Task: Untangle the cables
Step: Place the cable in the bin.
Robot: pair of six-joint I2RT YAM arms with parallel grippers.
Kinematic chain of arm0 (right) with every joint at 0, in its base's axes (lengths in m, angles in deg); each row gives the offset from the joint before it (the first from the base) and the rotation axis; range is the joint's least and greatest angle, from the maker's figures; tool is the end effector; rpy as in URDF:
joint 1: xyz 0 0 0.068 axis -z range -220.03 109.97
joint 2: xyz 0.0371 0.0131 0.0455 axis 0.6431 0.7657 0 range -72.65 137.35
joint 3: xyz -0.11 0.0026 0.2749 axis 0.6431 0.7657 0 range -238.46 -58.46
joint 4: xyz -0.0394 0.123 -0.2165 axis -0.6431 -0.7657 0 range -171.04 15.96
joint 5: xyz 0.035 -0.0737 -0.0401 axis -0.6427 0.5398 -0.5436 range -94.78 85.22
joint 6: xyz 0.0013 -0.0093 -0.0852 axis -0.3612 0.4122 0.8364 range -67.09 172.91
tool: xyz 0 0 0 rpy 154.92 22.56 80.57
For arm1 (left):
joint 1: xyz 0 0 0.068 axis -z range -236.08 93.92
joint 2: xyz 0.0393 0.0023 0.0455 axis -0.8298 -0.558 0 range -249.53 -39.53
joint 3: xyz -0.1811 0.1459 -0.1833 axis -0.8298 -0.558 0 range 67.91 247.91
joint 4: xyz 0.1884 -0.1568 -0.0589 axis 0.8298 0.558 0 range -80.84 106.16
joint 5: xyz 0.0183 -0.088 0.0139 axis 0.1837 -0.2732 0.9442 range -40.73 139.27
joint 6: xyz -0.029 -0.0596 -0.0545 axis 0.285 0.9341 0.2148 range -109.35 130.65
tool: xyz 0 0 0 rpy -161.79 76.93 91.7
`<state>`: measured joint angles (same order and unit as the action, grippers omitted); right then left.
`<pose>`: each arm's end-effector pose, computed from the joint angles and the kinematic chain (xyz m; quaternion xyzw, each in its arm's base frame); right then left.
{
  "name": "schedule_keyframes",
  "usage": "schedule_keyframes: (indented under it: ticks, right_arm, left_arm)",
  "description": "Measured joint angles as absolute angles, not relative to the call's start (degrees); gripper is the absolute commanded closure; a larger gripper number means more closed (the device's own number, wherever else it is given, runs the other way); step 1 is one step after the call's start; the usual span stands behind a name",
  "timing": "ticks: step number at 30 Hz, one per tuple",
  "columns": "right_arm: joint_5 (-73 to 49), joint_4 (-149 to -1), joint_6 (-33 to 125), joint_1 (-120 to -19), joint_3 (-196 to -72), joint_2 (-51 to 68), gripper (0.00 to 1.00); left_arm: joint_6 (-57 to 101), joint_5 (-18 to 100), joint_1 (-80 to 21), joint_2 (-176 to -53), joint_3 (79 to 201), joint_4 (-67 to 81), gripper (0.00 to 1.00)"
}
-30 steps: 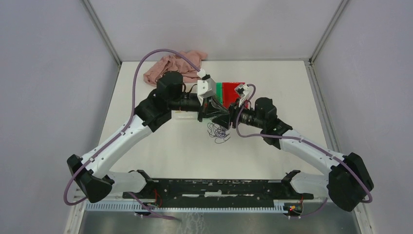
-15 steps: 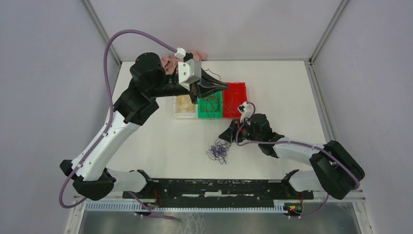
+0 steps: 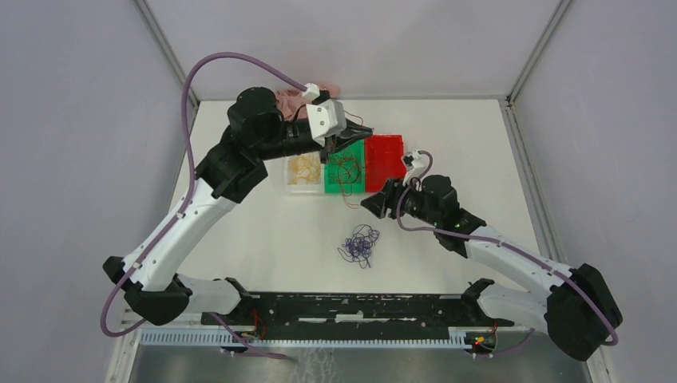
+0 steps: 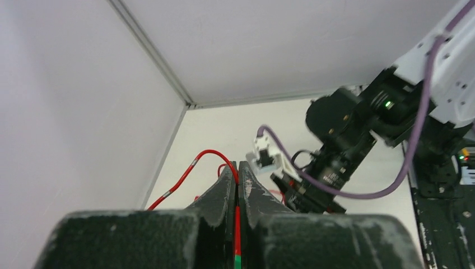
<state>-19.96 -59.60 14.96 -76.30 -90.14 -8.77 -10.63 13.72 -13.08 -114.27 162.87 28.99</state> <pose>0.2010 0.1721 0.2529 -0.0661 0.8018 0.4376 0.4016 0.1744 -0.2229 0.5298 0.5404 0.4530 -0.3386 0.6230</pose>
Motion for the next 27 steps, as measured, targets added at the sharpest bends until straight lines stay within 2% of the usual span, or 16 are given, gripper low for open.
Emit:
schedule_keyframes:
  ticks: [5,12,27]
  right_arm:
    - [-14.65,-63.91,17.47,-76.30,-93.55,-12.34,0.37]
    - [-10.87,-67.32,19.96,-76.30,-98.77,-9.98,0.35]
    - [-1.53,-74.16,21.32,-75.90,-98.95,-12.34,0.35]
  left_arm:
    - [-13.64,19.84,-13.08,-114.56,158.72,28.77,0.97]
    - [-16.31,26.53,-13.08,-117.53,154.89,28.75,0.97]
    - [-23.39,37.19,-18.61,-129.79,152.46,23.83,0.97]
